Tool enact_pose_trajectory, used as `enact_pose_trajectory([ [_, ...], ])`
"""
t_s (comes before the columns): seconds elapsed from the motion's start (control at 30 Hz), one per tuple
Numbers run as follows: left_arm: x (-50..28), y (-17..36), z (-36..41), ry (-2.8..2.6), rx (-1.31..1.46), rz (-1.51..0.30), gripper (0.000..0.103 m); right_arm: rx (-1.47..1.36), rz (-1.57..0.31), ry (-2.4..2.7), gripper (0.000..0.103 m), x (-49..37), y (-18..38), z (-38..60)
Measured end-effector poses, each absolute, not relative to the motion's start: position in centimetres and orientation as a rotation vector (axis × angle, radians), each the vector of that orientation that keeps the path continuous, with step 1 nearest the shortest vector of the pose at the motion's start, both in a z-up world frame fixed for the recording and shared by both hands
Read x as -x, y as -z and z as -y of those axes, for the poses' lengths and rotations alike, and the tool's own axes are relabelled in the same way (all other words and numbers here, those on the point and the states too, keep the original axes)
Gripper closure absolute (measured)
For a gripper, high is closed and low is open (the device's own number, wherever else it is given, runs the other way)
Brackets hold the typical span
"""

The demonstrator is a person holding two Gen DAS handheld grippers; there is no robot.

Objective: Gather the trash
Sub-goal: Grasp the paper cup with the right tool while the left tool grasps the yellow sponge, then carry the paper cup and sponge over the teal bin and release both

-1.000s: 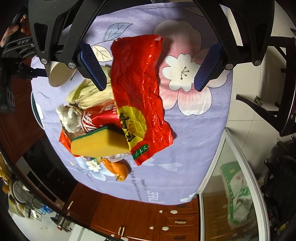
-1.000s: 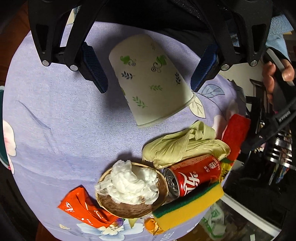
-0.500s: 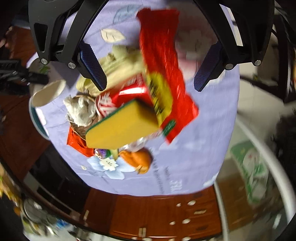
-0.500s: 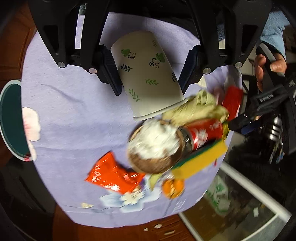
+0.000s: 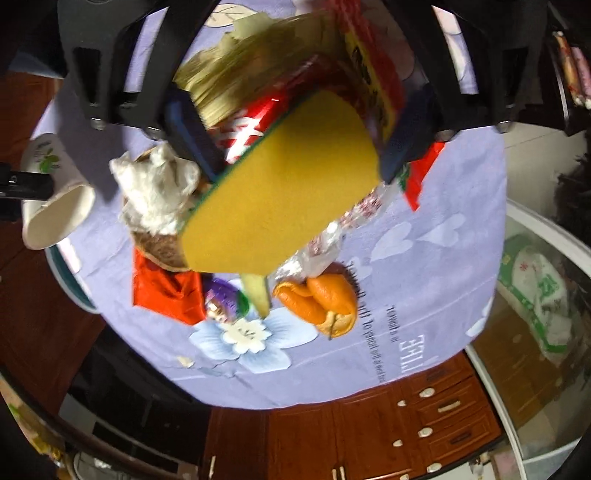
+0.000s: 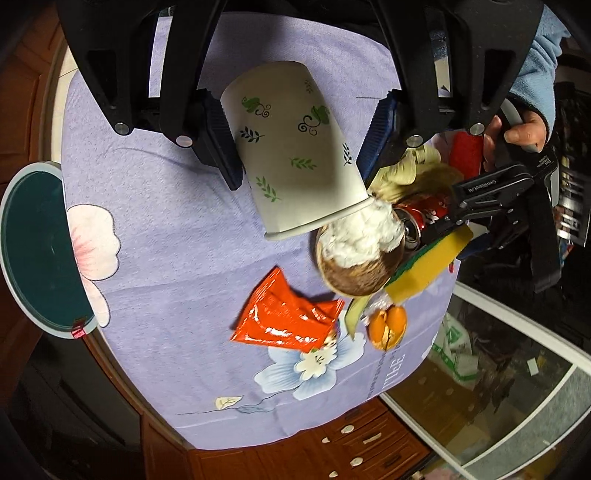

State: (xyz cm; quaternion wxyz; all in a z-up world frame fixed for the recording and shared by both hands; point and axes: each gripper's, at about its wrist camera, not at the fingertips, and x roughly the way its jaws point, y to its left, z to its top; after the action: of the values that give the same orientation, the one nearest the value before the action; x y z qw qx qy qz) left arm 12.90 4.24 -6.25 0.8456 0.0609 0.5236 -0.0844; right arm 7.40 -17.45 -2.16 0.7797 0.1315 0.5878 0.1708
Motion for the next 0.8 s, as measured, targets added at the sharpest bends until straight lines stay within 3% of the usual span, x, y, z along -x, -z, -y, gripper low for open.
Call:
enact_pose_trajectory([
  [0.07, -13.3, 6.1, -4.2, 0.212, -0.113, -1.101, 0.045, -0.301, -1.270, -0.365, 0.042, -7.8, 2.2, 17.8],
  [0.17, -13.7, 6.1, -4.0, 0.218, -0.112, -1.097, 0.060, -0.326, -1.264, -0.358, 0.042, -8.2, 2.5, 18.3],
  [0.5, -12.2, 1.6, -2.6, 0.207, -0.060, -0.995, 0.062, -0.420, -1.208, -0.330, 0.043, -8.7, 1.7, 21.3],
  [0.8, -11.6, -1.7, 6.0, 0.363, -0.061, -0.961, 0.062, -0.542, -1.086, -0.265, 0.043, -8.1, -0.5, 28.4],
])
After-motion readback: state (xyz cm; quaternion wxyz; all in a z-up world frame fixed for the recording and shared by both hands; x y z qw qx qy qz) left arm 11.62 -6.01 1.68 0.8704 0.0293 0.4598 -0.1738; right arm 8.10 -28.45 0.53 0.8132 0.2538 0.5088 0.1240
